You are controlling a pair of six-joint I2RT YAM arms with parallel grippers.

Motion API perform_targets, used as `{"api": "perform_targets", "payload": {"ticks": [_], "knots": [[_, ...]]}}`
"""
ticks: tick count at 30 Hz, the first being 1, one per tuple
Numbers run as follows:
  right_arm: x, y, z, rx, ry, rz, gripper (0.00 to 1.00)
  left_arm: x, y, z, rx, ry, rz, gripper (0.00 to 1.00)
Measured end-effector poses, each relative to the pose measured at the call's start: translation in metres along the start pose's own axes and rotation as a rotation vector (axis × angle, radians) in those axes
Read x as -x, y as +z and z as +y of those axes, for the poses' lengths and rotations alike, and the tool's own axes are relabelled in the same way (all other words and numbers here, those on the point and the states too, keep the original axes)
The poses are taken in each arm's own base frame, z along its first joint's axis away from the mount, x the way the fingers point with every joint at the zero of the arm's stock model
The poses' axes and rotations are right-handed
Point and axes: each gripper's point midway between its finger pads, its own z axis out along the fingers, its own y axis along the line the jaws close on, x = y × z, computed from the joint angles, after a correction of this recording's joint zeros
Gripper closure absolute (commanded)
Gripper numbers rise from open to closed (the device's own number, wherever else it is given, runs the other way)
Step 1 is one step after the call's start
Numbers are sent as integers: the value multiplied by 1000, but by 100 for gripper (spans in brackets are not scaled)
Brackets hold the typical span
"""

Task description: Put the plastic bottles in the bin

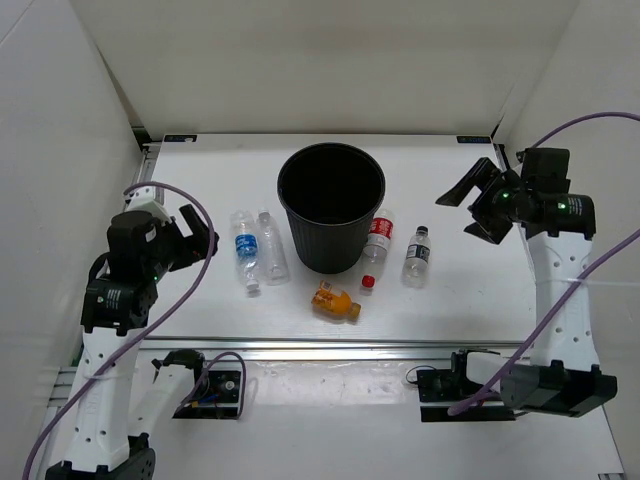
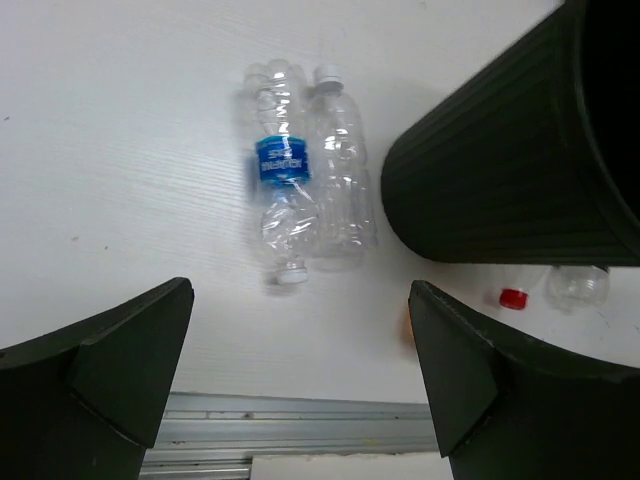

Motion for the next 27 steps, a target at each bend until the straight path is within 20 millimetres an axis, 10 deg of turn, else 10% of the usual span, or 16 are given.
{"api": "perform_targets", "payload": {"ticks": [8, 27], "knots": [[-7, 66, -44, -149, 197, 254, 0, -37, 9, 65, 439, -237, 125, 0], [-35, 202, -109, -346, 109, 484, 0, -88, -3, 62, 415, -336, 254, 0]]}}
